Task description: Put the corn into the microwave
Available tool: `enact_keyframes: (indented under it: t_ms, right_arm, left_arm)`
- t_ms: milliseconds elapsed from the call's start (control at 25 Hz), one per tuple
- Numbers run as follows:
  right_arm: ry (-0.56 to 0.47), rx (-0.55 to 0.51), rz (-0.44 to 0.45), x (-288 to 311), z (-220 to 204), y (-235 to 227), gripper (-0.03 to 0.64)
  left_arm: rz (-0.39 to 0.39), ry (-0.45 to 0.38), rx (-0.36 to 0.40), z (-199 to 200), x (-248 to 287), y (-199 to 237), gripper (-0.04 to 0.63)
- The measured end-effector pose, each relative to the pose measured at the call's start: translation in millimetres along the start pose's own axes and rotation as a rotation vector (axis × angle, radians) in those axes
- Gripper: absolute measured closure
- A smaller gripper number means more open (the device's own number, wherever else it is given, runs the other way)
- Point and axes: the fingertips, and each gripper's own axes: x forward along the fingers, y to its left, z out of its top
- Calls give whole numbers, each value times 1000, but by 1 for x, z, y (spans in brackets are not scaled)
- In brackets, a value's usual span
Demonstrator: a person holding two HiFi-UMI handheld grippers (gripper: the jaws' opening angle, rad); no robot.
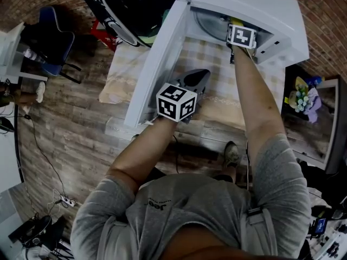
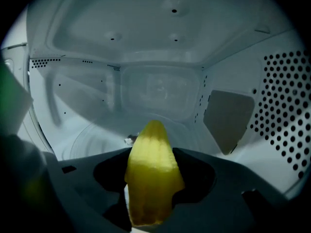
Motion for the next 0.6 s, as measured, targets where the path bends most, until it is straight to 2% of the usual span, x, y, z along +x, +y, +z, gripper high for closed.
enact_keyframes:
  t_ms: [120, 240, 400, 600]
  right_arm:
    - [11, 10, -6, 1, -1, -1, 373]
    - [-44, -6, 23, 3, 11, 6, 373]
    - [24, 2, -23, 3, -2, -1, 371]
    - [19, 14, -22, 2, 0, 0, 350]
  left_arm:
    - [0, -4, 2, 2, -1, -1, 571]
    - [1, -4, 0, 2, -1, 0, 572]
    - [5, -4, -2, 1, -4, 1, 572]
    - [12, -4, -8, 0, -7, 5, 571]
